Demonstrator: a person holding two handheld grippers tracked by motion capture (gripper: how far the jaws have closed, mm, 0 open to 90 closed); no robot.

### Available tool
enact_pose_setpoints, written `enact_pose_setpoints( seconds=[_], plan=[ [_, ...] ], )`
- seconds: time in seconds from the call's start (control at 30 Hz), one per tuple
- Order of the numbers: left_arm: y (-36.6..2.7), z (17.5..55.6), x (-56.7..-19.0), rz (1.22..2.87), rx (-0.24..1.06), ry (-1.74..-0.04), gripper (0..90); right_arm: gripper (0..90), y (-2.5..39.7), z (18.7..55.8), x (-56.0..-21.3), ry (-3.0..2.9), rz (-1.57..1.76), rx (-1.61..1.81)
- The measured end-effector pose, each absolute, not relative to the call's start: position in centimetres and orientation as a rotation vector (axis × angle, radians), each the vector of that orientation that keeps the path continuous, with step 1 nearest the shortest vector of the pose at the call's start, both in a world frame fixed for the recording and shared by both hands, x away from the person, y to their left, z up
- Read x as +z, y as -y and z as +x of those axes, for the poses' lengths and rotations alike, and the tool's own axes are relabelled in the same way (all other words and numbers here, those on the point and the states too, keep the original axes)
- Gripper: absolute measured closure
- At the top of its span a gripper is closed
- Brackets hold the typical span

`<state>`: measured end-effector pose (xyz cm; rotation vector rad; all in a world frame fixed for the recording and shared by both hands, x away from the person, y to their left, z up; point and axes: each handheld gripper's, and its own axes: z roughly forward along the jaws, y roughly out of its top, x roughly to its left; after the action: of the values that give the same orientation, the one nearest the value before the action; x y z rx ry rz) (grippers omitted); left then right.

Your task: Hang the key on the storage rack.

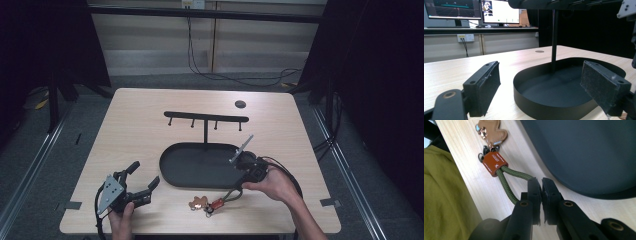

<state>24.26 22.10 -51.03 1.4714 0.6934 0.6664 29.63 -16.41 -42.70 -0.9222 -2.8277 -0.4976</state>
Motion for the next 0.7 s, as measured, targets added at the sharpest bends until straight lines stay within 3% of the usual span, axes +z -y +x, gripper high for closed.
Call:
enact_pose_setpoints(
  seconds=[0.7],
  plan=[
    [-22.1, 24.3, -51.0, 1.475, 0.668, -0.690, 15.6, 86.2, 13.8, 31.3, -36.6, 2.904, -0.848, -0.374]
  ],
)
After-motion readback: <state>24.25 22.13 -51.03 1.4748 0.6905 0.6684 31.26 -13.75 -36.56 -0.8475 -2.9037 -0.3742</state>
